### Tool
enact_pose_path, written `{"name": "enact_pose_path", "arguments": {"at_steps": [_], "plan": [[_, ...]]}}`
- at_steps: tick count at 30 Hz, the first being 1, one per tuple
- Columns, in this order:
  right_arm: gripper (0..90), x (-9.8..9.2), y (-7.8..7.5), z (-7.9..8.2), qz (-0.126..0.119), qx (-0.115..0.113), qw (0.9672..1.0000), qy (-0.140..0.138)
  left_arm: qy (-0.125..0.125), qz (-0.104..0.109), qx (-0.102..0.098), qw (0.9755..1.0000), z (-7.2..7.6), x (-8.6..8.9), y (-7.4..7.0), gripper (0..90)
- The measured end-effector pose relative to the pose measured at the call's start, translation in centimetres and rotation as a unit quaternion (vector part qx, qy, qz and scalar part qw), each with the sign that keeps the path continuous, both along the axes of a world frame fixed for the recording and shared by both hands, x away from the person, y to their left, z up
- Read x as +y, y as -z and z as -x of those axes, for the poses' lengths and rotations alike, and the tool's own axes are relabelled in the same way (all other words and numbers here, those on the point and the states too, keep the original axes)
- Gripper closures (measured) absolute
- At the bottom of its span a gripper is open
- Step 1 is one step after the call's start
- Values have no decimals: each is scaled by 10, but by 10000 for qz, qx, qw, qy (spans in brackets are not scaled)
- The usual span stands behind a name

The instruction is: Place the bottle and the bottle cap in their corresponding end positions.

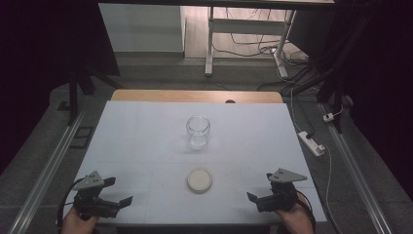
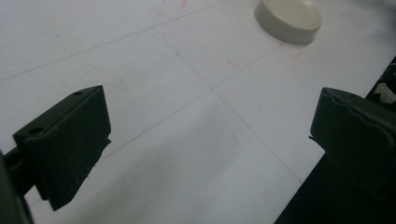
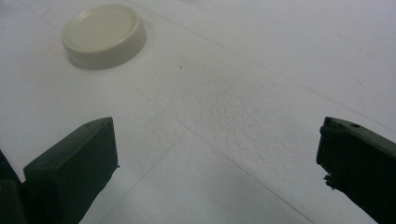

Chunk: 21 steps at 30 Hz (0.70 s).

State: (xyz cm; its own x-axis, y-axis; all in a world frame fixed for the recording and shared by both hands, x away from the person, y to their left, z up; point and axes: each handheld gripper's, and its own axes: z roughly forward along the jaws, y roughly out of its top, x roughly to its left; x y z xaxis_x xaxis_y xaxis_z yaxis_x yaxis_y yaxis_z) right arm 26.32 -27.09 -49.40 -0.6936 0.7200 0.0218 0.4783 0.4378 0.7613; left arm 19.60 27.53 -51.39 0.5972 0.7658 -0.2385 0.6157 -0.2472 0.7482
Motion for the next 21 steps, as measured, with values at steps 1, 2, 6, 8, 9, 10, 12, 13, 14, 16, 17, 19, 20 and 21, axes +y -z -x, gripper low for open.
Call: {"name": "enact_pose_path", "arguments": {"at_steps": [1,2,6,8,9,10,12,13,14,16,17,19,20,21], "plan": [[0,-2,0,1,5,10,10000,29,-20,-3,15,10000,2,2,1,0],[0,-4,1,2,9,10,10000,42,-50,-13,17,10000,4,3,1,0],[0,-11,2,6,5,31,9998,175,-110,-121,12,9999,10,6,3,0],[0,-13,2,8,18,71,9997,239,-150,-190,23,9997,13,7,4,0],[0,-15,3,8,40,104,9996,267,-169,-234,46,9996,14,7,5,0],[0,-16,4,9,55,127,9995,286,-200,-294,92,9993,15,7,6,0],[0,-18,5,10,103,184,9993,319,-238,-418,139,9987,17,6,8,0],[0,-19,5,11,109,194,9992,335,-246,-468,174,9984,18,6,9,0],[0,-20,5,12,83,182,9991,361,-241,-505,194,9982,18,6,9,0],[0,-21,5,13,91,218,9989,393,-270,-527,194,9981,19,6,9,0],[0,-21,5,13,99,221,9989,404,-262,-530,222,9980,19,6,9,0],[0,-22,5,13,96,229,9988,428,-264,-521,237,9980,18,6,9,0],[0,-22,5,13,112,237,9987,432,-261,-518,243,9980,18,6,9,0],[0,-21,5,13,119,241,9987,429,-268,-523,247,9980,18,5,9,0]]}}
